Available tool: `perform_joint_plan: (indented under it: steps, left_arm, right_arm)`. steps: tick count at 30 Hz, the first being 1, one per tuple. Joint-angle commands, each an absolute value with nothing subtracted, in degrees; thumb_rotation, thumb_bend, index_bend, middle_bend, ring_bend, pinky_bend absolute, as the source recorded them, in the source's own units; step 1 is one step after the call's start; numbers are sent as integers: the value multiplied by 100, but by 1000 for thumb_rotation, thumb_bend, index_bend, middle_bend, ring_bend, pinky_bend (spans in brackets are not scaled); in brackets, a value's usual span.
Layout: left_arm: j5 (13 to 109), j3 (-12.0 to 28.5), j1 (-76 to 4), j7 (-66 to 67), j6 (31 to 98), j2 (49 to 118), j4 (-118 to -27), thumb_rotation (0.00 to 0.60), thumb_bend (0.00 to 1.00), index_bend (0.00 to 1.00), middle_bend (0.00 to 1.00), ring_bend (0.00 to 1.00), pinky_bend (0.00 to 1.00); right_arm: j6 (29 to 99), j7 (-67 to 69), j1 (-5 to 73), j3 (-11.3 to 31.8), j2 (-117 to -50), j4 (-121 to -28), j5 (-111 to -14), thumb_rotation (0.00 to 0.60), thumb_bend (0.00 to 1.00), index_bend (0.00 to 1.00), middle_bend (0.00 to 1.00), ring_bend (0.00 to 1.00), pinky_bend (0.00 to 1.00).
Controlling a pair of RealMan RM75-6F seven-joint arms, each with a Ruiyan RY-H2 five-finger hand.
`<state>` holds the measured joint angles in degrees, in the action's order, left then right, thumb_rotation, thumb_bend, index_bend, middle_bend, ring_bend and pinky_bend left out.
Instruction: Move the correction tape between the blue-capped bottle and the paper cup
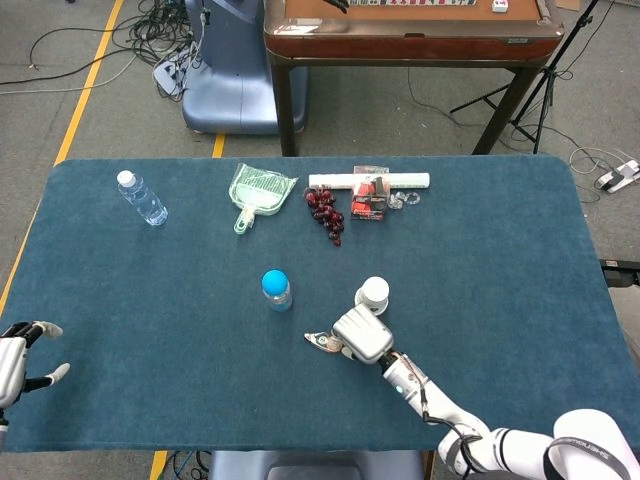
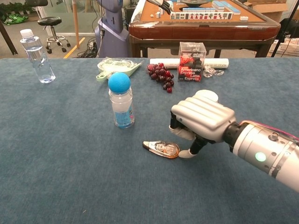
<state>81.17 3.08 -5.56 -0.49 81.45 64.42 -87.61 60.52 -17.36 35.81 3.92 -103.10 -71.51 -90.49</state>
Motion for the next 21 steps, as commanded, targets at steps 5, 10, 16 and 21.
perform_joint_plan:
  steps: [5, 10, 16, 21]
  left_arm:
    - [8089, 310, -573, -30, 8098, 6458, -8742, 600, 93, 428, 432, 333, 504]
    - [8096, 304, -576, -3, 8095, 6470, -8747, 600, 93, 428, 432, 333, 504]
    - [8123, 304, -577, -57, 8107, 6465, -8729, 600, 93, 429, 432, 334, 504]
    - [8087, 314, -565, -73, 8110, 6453, -8731, 600, 93, 429, 432, 334, 504]
  right_arm:
    - [6154, -1845, 3539, 331, -10057, -7508, -9065, 600, 0, 1000, 1000, 1000, 1000]
    - [6097, -1970, 3587, 317, -10020, -7715, -9054, 600, 0, 1000, 1000, 1000, 1000]
    - [6008, -2130, 3660, 348, -10127, -7761, -8984, 600, 0, 1000, 1000, 1000, 1000]
    - [5914, -2144, 3729, 350, -10282, -7666, -8935, 600, 0, 1000, 1000, 1000, 1000]
